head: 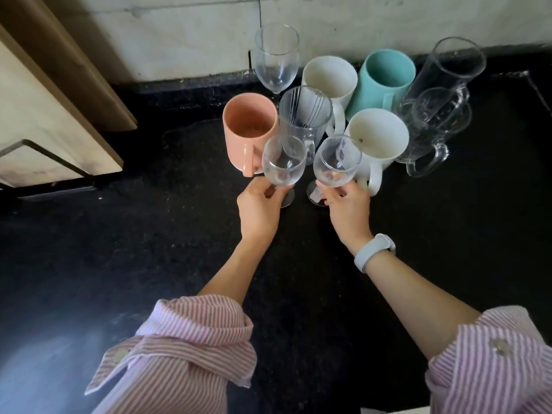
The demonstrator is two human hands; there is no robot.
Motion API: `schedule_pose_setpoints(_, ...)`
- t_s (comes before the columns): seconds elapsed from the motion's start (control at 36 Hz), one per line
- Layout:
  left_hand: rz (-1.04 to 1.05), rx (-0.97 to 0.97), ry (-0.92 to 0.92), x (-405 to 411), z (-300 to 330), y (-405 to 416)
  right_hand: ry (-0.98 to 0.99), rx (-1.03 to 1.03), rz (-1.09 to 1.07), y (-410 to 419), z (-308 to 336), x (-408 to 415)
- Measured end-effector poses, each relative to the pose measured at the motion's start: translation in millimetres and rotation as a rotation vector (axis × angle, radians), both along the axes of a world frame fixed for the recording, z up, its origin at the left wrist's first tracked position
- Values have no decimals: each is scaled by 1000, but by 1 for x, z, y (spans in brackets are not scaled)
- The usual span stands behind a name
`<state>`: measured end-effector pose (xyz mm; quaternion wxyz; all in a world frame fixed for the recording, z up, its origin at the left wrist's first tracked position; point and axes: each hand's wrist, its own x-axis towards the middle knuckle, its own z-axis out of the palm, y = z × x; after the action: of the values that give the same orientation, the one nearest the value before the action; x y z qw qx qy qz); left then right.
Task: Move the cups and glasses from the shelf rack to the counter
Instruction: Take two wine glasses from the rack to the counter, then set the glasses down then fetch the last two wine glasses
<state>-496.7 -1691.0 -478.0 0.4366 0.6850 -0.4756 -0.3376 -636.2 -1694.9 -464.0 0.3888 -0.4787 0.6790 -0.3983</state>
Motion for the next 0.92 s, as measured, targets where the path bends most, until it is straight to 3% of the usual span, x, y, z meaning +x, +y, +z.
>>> schedule_pose_setpoints(0.11,-11,7,-26,1,-1,2,6,18,10,6,1,1)
schedule_pose_setpoints(0.22,-31,36,-89,1,4,10,132,6,52,19,-2,3)
schedule_pose_setpoints(0.36,-179,-28,-454,1,-2,45,512,-101,217,46,-10,3)
schedule_pose_setpoints(0.44,-340,32,-719,1,-10,57,767,-35,386,54,-17,1)
schedule_pose_setpoints(0.53,-412,103,-843,0,-14,59,887,25,476,56,-20,-2)
schedule_pose_setpoints(0.78,-505,279,-899,-3,-13,57,971,121,603,55,-14,-6)
schedule_pose_setpoints(0.92,-383,329,-832,15,9,82,920,131,648,68,7,7)
